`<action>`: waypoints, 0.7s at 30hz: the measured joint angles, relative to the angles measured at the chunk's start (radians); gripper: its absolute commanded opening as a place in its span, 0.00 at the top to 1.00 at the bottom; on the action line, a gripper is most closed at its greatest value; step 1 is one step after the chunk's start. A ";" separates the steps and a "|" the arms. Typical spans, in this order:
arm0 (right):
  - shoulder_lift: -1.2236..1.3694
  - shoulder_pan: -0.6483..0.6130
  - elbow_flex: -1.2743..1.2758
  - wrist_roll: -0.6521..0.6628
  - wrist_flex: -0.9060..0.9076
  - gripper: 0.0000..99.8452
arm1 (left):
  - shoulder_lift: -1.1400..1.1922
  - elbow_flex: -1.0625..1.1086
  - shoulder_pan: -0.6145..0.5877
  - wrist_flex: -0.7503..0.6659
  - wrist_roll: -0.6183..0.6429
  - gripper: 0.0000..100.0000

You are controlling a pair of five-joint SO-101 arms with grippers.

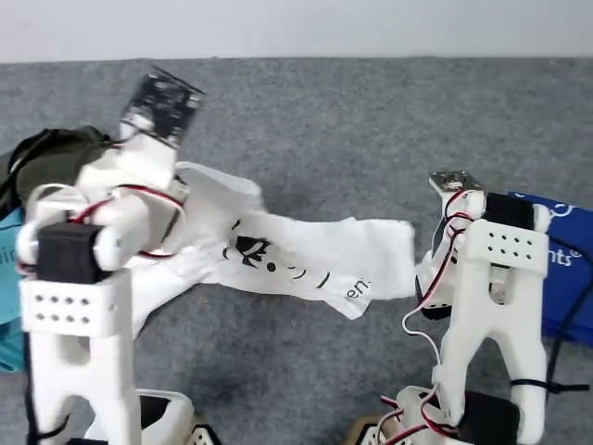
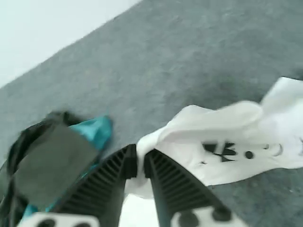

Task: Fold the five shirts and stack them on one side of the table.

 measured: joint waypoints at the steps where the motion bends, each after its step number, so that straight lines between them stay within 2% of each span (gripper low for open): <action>1: 0.000 0.000 0.000 0.000 0.000 0.99 | 0.000 -0.012 -0.020 0.017 0.000 0.99; 5: 0.000 -0.043 0.000 0.023 0.000 0.99 | -0.002 -0.023 -0.092 0.041 0.000 0.99; 11: 0.000 -0.213 -0.011 0.109 0.000 0.99 | -0.002 -0.026 -0.210 0.041 -0.023 0.99; 17: 0.021 -0.292 -0.146 0.115 -0.008 0.99 | -0.002 0.077 -0.226 0.077 -0.087 0.99; 21: 0.153 -0.322 -0.282 0.115 -0.012 0.99 | -0.002 0.166 -0.226 0.097 -0.109 0.99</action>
